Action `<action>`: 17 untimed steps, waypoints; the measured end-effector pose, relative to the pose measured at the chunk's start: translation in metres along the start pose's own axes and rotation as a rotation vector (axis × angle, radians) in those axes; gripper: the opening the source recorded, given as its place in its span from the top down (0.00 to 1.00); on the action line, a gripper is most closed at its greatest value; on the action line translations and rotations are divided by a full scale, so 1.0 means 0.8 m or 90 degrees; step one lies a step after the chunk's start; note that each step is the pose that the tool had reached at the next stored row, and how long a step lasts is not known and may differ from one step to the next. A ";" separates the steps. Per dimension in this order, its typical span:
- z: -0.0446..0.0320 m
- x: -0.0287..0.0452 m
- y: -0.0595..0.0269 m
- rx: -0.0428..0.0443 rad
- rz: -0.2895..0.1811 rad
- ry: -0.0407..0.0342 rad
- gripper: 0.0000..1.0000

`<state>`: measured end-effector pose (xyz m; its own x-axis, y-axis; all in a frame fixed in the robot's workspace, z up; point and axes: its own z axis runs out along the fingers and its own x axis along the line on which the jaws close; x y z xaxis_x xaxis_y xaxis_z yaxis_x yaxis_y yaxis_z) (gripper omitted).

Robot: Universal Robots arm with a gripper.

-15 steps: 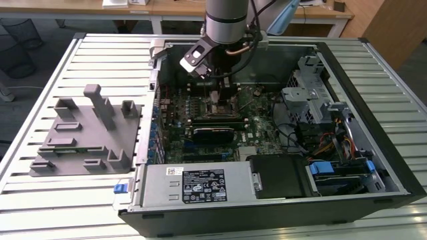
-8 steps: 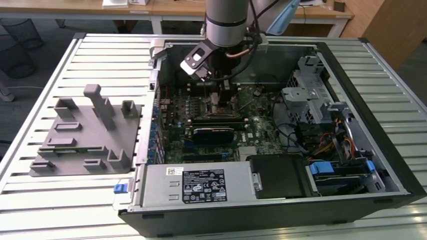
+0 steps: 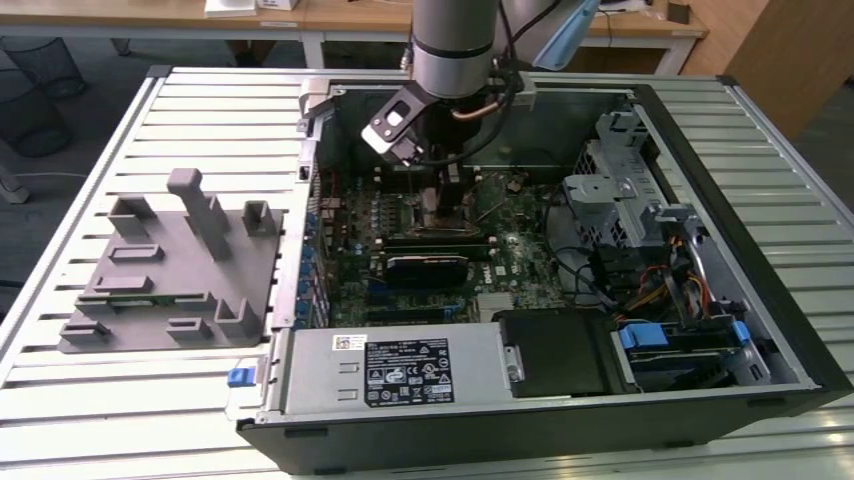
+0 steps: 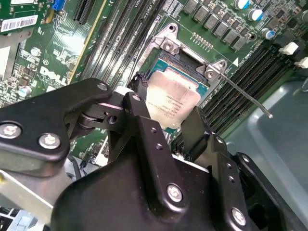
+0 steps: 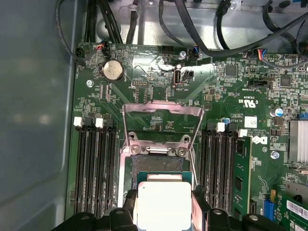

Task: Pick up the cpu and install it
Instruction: 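Place the cpu into insertion slot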

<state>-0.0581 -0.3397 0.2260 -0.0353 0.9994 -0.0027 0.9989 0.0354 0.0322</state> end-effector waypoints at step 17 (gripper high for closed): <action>0.0154 0.0003 0.000 0.0000 0.018 -0.0005 0.47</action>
<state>-0.0574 -0.3394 0.2136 -0.0074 1.0000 -0.0025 0.9995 0.0075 0.0322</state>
